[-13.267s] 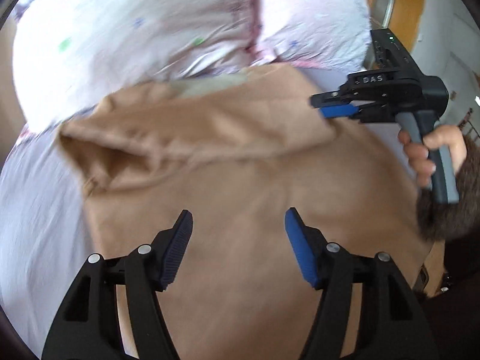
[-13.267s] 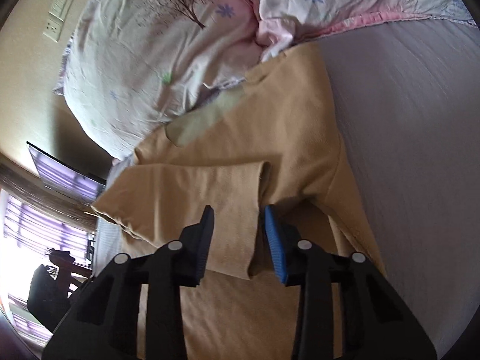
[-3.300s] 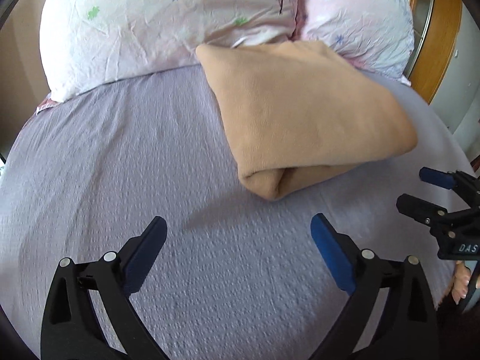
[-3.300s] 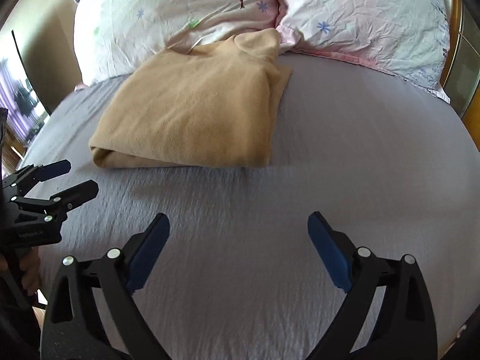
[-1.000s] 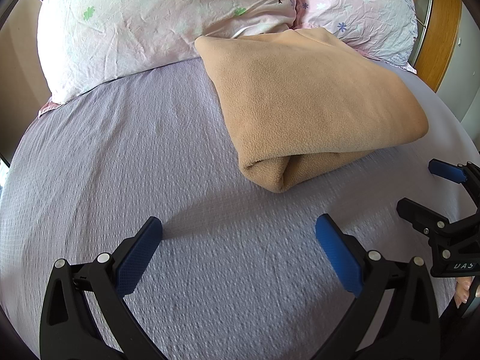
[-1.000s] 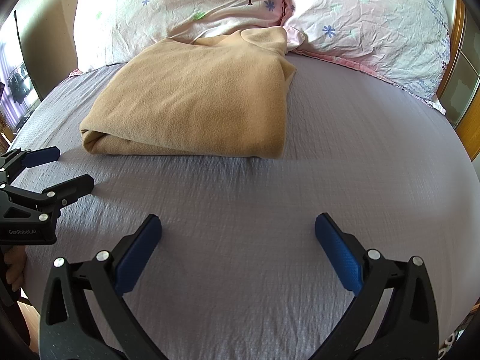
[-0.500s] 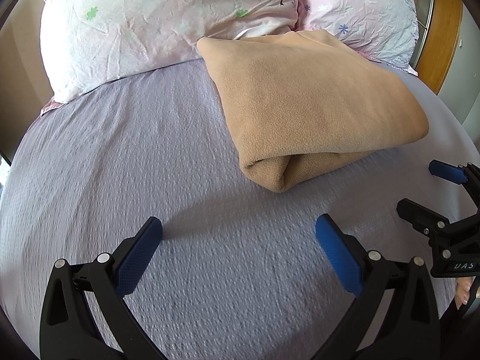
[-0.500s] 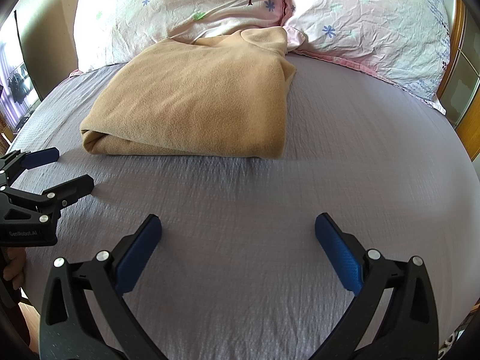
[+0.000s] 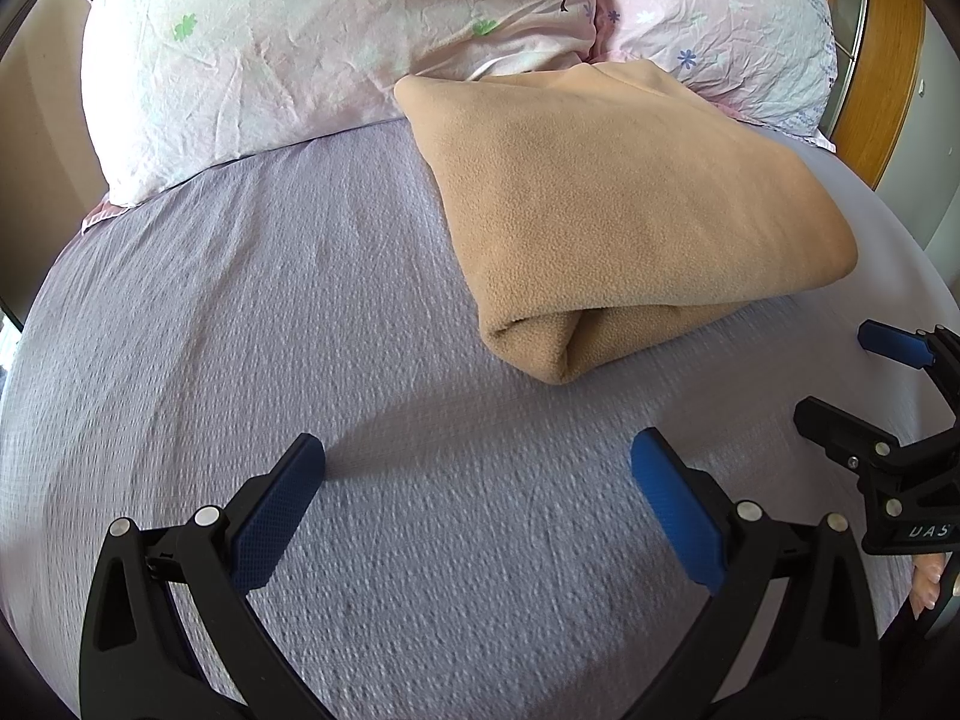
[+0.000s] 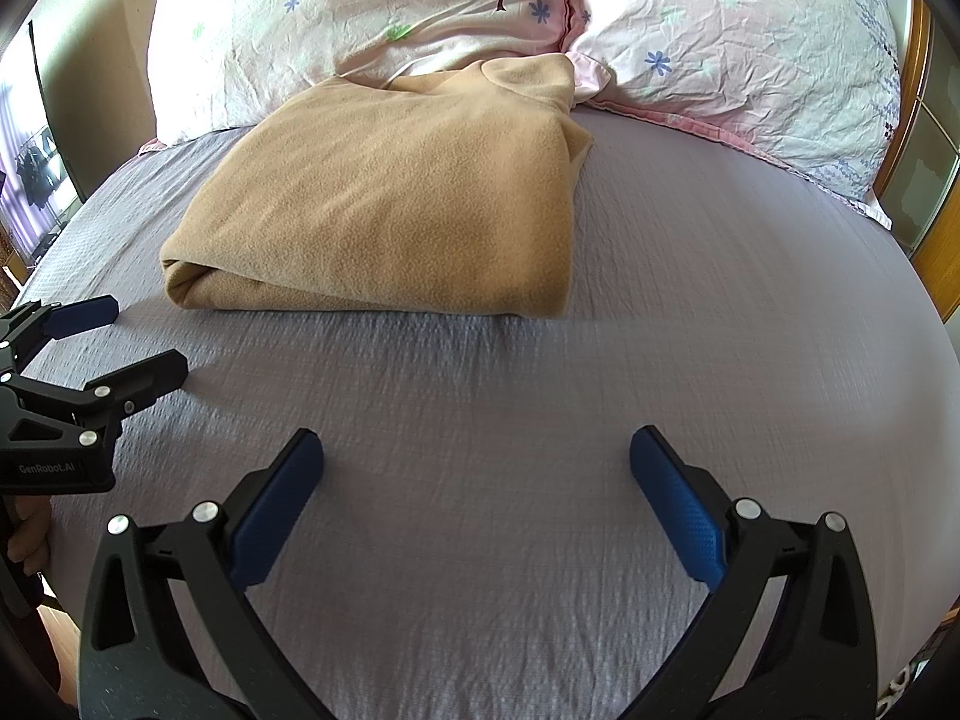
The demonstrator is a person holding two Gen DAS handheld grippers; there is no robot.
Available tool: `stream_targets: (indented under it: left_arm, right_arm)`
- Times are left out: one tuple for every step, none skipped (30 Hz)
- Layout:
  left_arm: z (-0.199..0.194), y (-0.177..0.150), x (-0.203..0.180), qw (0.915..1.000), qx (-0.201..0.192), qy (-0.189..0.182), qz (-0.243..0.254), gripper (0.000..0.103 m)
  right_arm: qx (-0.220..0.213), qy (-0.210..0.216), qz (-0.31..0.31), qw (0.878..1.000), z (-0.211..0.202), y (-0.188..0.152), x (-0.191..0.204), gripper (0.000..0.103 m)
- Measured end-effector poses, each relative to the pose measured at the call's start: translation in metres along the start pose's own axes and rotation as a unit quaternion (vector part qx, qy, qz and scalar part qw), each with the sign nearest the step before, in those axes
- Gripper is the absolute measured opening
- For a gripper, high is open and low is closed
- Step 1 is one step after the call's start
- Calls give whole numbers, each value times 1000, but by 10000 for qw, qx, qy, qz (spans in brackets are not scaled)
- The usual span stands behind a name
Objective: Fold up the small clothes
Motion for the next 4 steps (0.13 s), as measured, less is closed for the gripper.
stream_targets:
  left_arm:
    - [0,0,0,10000,0,-1,1,102]
    - [0,1,0,10000,0,0,1,102]
    - [0,0,0,10000,0,-2,1,102]
    - [0,1,0,10000,-1,-1,1,102]
  right_arm:
    - [0,0,0,10000,0,0,0,101]
    - [0,0,0,10000,0,0,0,101]
    - [0,0,0,10000,0,0,0,101]
    - [-1,0,0,10000,0,0,0,101]
Point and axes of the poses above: each gripper's, at about its wrist camera, not at the fingertips, and z roughly the way its jaws point, x to its left, y to its top, the point moved 8 cm from there along z, roughly the way its jaws point, and after that the axes turned 1 degree about -z, right-handed, at the moved point
